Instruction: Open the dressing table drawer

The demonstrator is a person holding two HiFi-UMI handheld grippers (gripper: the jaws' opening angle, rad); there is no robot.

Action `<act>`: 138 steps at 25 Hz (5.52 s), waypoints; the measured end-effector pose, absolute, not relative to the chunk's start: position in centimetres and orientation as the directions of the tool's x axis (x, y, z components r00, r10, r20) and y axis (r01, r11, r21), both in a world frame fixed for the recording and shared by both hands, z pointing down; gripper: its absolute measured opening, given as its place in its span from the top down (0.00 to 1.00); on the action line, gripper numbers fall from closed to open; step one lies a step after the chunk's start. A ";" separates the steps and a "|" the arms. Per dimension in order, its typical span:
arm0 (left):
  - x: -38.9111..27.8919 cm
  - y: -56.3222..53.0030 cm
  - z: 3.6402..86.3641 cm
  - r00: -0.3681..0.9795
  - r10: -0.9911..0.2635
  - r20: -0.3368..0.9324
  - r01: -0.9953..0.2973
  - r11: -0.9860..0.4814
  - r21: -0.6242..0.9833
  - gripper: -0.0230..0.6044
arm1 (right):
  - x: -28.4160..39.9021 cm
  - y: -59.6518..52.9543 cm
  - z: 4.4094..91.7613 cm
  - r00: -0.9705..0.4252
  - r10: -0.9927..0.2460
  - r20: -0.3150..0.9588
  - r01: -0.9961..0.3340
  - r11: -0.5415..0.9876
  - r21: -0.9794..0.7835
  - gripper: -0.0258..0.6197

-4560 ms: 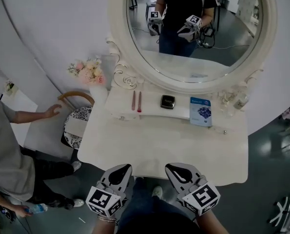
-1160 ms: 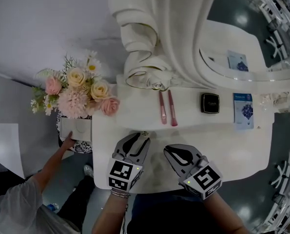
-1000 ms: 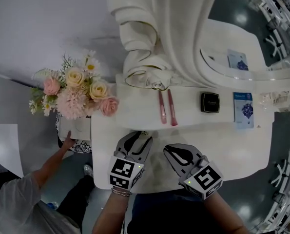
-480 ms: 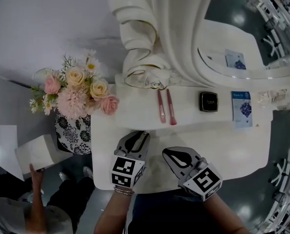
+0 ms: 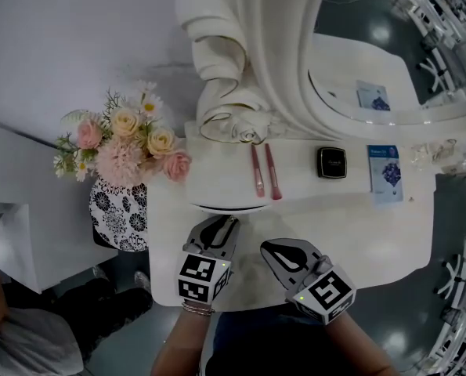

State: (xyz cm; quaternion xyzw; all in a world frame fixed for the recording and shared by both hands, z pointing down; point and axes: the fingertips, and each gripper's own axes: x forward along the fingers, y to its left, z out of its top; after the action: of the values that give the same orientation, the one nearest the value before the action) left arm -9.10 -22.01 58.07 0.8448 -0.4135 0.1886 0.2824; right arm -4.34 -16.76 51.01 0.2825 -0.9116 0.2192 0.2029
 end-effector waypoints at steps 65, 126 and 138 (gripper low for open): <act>-9.8 -15.1 55.8 0.500 -0.650 0.572 -0.862 -0.434 0.261 0.79 | -2.4 -13.2 48.8 -0.796 -0.413 0.443 -0.556 0.789 -0.261 0.93; -2.6 -15.3 41.7 0.557 -0.732 0.392 -0.826 -0.536 0.173 0.93 | 9.9 -15.7 37.8 -0.786 -0.553 0.277 -0.603 0.785 -0.143 0.93; -1.9 -16.4 38.0 0.591 -0.741 0.320 -0.802 -0.580 0.139 0.93 | 12.1 -16.6 34.2 -0.758 -0.614 0.219 -0.643 0.759 -0.099 0.93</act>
State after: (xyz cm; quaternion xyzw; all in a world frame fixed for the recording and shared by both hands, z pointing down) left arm -1.94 -16.38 37.96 0.8815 -0.4376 0.1141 0.1358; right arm 12.13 -16.62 34.19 0.3367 -0.9338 0.0843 0.0867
